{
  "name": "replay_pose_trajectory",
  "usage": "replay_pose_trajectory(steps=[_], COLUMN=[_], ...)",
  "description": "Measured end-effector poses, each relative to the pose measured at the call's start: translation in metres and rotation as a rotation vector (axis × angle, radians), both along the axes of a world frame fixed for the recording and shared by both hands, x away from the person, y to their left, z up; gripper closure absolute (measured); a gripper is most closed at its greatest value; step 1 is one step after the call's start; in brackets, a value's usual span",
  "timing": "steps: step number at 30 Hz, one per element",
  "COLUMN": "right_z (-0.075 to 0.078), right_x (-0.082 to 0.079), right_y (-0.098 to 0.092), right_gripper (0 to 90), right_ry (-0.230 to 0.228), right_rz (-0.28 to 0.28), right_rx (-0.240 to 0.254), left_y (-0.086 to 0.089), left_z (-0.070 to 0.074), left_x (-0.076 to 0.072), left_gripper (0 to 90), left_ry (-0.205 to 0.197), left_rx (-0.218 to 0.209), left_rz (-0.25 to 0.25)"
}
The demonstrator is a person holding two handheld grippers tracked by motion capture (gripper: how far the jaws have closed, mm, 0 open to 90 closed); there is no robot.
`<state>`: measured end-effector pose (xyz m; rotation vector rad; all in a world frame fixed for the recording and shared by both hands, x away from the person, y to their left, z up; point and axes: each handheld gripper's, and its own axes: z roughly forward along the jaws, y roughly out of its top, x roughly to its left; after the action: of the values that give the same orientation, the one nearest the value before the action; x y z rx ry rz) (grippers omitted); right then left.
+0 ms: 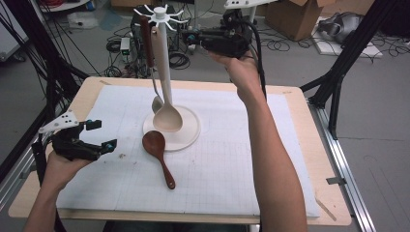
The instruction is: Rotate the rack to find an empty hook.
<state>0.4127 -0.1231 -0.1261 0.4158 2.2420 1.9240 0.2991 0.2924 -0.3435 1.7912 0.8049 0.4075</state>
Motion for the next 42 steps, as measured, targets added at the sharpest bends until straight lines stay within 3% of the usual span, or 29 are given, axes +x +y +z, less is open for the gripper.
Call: replay_pose_trajectory(steps=[12, 42], right_z=[0.006, 0.013], right_x=[0.002, -0.016], right_y=[0.012, 0.047], right_gripper=[89.7, 89.7], right_ry=[-0.012, -0.064], right_rz=[0.003, 0.006], right_rx=[-0.015, -0.071], left_y=[-0.002, -0.002], left_z=[0.001, 0.003], left_x=[-0.002, -0.003], left_gripper=[1.7, 1.7], left_ry=[-0.007, -0.012], left_rx=[0.006, 0.003], left_rz=[-0.007, -0.006])
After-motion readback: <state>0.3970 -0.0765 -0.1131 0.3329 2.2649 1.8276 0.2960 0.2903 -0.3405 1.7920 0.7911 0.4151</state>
